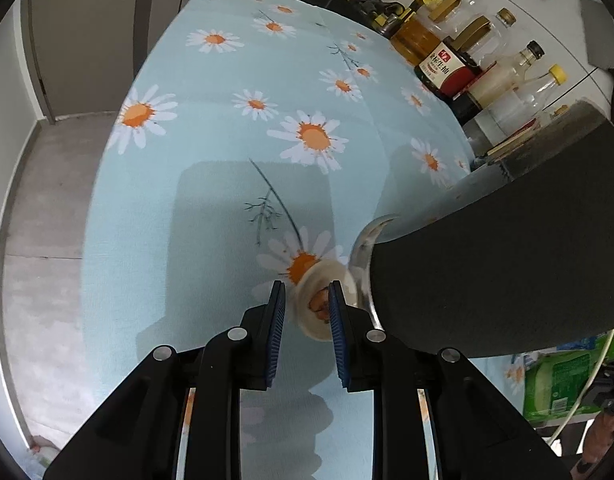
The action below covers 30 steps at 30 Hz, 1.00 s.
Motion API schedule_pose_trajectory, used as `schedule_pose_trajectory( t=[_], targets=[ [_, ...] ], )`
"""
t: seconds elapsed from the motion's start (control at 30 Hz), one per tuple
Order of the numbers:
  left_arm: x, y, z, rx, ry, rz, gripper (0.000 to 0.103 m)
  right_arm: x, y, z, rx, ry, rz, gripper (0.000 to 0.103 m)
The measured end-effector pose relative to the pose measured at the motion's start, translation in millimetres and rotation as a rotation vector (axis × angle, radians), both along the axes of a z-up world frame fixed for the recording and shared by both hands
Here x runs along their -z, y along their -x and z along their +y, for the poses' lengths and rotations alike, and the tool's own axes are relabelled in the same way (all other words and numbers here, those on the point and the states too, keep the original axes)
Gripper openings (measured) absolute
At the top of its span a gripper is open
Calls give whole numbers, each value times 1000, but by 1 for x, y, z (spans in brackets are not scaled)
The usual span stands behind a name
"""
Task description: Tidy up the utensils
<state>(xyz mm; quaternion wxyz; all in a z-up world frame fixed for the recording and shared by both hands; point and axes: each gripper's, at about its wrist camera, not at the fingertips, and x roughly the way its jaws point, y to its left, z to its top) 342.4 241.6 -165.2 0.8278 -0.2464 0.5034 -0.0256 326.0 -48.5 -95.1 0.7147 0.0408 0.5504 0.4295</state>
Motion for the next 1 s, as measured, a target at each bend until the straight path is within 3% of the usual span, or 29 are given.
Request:
schedule_pose_trajectory(
  t=[0.07, 0.47, 0.67, 1.0],
  targets=[
    [0, -1, -3, 10, -16, -5, 8, 0, 1, 1, -2, -4, 2, 6],
    [-11, 18, -3, 31, -21, -61, 3, -2, 6, 12, -28, -5, -5, 6],
    [-46, 44, -7, 40, -82, -145, 3, -8, 10, 17, -42, -23, -25, 6],
    [-111, 83, -8, 52, -118, -289, 3, -28, 12, 33, -79, -104, -77, 6]
  ],
)
